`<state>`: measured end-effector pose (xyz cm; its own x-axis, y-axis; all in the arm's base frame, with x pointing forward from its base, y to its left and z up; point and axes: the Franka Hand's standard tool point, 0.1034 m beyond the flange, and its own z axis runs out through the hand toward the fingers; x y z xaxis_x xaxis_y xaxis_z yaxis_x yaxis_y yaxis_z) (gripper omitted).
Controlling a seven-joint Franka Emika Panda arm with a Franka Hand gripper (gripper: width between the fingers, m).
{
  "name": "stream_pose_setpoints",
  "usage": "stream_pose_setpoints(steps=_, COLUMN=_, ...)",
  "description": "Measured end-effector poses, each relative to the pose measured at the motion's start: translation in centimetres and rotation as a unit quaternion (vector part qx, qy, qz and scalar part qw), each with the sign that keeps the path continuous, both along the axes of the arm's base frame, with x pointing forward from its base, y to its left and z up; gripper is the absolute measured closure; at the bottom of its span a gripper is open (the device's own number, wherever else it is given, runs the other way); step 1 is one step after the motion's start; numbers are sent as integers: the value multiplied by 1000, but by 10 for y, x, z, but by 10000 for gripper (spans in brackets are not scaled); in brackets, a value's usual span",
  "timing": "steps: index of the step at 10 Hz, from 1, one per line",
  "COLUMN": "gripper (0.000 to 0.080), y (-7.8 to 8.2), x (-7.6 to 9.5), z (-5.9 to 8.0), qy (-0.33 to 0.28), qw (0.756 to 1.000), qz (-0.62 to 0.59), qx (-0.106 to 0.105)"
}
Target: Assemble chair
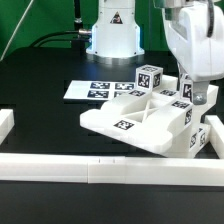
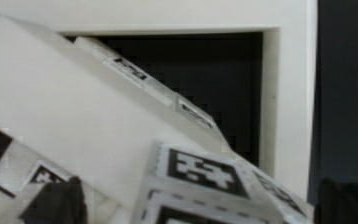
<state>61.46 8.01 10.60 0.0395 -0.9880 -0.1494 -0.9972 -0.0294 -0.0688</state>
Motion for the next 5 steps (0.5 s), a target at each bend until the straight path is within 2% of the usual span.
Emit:
stream_pose_setpoints(steps=2, gripper=151, y=4, x=-2, z=1, qy=5, qw=996, qz=93, qx=0)
stream_pose_setpoints(steps=5, gripper=151, y=9, x=-3, z=1, qy=9, qw=972, qz=235, qx=-3)
